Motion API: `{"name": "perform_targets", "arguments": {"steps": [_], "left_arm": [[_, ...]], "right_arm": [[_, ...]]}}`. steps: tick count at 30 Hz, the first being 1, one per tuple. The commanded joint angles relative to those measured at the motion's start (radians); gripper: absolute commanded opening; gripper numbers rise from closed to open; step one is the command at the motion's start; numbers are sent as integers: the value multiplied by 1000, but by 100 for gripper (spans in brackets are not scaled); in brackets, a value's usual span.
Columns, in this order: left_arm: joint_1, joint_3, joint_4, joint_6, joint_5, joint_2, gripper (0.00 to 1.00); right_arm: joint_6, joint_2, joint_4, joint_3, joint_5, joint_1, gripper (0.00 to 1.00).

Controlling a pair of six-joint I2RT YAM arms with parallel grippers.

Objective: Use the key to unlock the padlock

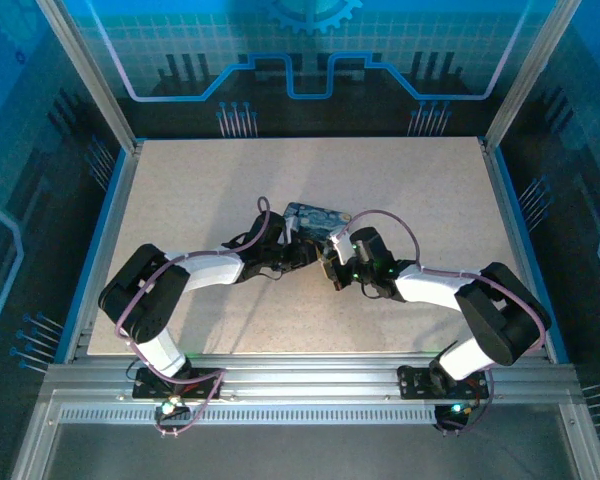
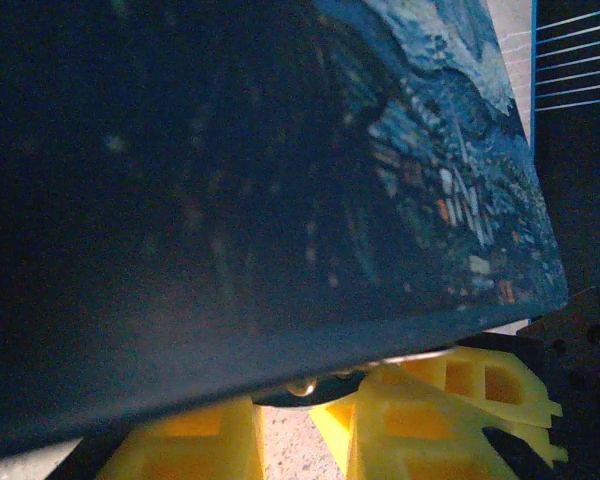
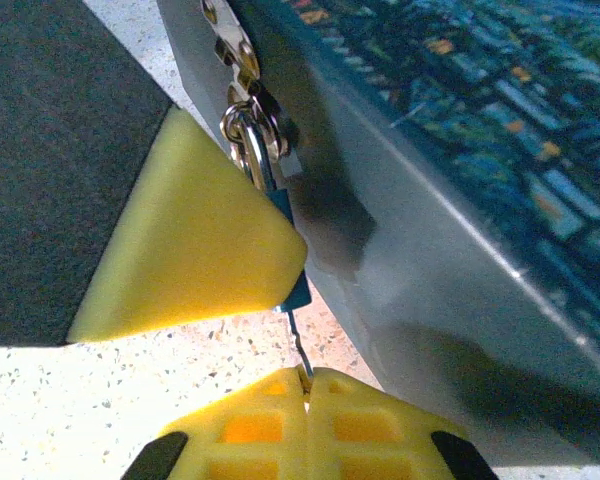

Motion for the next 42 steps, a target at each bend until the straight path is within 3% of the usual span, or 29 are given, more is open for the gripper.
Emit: {"name": "perform_targets", "arguments": {"steps": [1,15,42], "left_arm": [[-8,5,-7,-19,45,-20,18],[-18,4,7,-55,70,-20,18],[-29,0,171,-128,80,180,23]], "right_arm": [[12,-27,175,38,-35,-7,0],[28,-1,303,73,-77,-18,0],[9,120,213,18,-95,-74,0]]}}
